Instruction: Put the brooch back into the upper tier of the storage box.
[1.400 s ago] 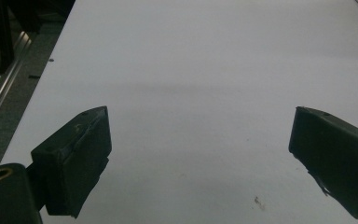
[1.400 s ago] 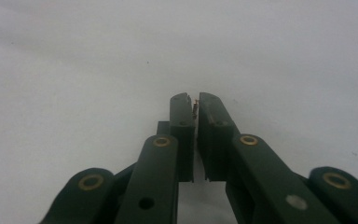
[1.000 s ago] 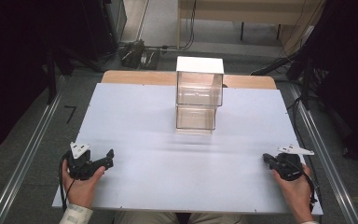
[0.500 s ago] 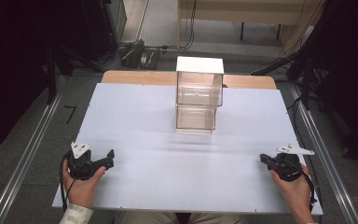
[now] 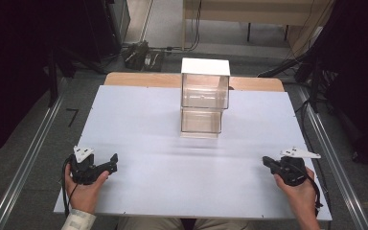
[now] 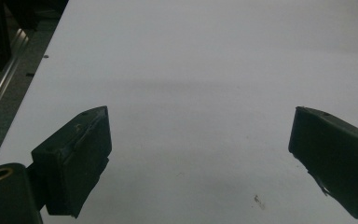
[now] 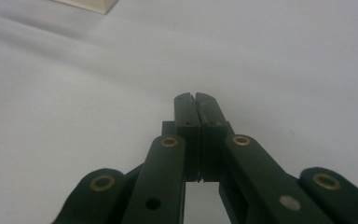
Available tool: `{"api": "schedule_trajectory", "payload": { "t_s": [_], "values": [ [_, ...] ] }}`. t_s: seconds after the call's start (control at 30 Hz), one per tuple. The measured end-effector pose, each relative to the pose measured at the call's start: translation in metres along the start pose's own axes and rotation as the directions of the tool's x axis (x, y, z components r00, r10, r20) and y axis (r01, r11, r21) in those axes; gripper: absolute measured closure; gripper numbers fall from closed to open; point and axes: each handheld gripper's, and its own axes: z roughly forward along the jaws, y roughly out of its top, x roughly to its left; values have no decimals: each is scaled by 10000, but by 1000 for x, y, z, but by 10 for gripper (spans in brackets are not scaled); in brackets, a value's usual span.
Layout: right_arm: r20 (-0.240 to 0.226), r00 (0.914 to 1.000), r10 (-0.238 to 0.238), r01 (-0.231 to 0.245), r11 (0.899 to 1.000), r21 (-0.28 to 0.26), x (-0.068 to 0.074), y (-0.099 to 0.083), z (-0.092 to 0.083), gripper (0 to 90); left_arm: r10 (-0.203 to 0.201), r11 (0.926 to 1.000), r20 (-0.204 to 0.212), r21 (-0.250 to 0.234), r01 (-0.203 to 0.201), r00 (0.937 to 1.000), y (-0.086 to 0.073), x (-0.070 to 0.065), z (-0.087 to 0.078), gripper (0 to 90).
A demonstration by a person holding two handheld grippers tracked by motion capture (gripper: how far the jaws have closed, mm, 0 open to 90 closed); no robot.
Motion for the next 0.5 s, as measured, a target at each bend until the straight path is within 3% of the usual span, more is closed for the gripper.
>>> {"api": "schedule_trajectory", "payload": {
  "t_s": [0.2, 0.5],
  "values": [
    [-397, 9985, -367, 362, 9993, -134, 18, 10, 1, 866, -27, 10000, 32, -6, 27, 10000, 0, 0, 0, 69],
    [-614, 9960, -656, 636, 9974, -332, 30, 18, -1, 866, -71, 10000, 66, -45, 71, 10000, 0, 1, -1, 69]
  ]
}}
